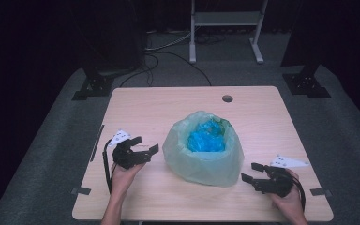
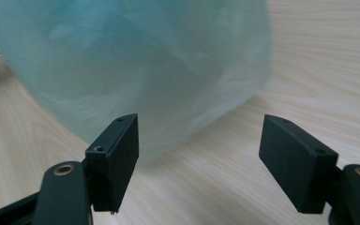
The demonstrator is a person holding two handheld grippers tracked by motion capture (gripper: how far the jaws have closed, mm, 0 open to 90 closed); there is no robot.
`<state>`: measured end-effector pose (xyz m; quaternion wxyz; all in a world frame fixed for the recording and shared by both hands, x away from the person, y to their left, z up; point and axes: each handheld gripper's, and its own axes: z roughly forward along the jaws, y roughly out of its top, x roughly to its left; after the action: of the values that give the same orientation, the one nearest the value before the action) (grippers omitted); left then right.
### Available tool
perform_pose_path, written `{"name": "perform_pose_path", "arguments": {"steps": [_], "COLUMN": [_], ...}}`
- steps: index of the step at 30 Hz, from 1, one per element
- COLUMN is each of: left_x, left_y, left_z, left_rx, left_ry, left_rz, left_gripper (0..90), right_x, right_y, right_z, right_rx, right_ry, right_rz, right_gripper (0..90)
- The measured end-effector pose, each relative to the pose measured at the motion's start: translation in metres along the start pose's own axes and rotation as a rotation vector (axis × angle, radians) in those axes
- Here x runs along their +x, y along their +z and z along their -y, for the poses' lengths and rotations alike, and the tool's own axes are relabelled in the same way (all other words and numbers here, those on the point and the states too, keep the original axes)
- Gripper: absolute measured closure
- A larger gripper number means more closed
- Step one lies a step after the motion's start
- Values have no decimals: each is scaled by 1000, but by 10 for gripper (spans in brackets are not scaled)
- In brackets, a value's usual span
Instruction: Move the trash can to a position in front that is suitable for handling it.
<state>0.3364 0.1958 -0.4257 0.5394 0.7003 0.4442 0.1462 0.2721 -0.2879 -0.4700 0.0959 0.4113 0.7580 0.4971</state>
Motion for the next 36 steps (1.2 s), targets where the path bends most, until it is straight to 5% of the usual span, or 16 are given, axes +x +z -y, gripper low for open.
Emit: {"name": "perform_pose_path", "arguments": {"steps": [10,17,36], "left_x": [-1,1,3], "left_y": [-2,-3,-6], "left_z": [0,0,-2], "left_rx": [-5,-12,-17], "left_ry": [-1,-9,-17], "left_rz": [4,1,2], "left_gripper": [78,78,78], "right_x": [26,35,48], "right_y": [11,19,44], "right_z": [-10,-17,-39], "right_rx": [-10,-4,-7], "right_ry": [-57,-81,-134], "right_rz": [-95,-116,-76], "right_gripper": [272,268,254]}}
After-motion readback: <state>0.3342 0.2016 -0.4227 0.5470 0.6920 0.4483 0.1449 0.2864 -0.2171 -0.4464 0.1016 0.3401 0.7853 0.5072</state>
